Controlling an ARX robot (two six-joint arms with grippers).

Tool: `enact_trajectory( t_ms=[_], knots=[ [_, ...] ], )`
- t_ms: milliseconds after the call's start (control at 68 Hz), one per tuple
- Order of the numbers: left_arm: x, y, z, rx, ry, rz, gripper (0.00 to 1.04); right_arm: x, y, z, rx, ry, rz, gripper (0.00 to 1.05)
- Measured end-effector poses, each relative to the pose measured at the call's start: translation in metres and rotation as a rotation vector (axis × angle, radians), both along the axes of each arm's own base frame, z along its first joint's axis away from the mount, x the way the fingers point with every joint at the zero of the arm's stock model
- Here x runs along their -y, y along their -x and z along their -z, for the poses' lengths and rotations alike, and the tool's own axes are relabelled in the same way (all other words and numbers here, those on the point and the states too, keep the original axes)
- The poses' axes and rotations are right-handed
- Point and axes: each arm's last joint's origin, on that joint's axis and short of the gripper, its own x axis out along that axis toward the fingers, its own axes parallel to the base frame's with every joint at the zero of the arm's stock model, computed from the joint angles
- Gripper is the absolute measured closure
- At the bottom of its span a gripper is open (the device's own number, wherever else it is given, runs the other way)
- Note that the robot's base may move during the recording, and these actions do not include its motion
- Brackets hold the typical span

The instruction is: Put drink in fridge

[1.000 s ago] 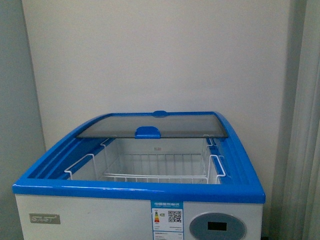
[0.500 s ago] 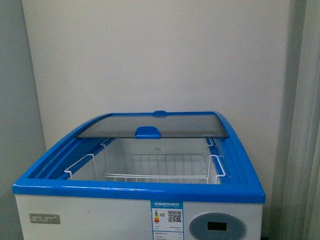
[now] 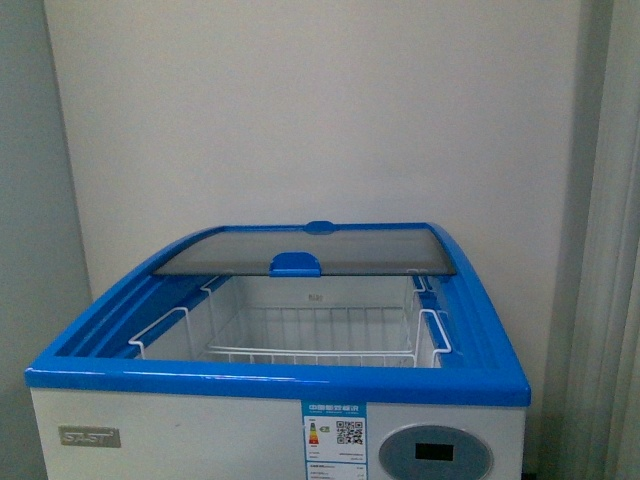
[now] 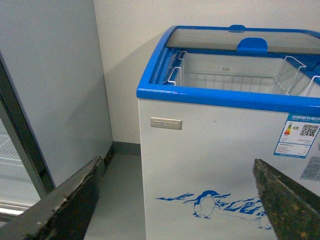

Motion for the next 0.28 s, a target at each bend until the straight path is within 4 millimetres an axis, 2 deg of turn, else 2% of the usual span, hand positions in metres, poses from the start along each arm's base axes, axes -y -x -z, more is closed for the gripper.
enact_trajectory(
  t_ms=[279],
  knots=[
    [0.0, 0.0, 0.0, 0.0, 0.0, 0.0, 0.08, 0.0, 0.0, 0.0, 0.0, 0.0, 0.0, 0.08]
  ],
)
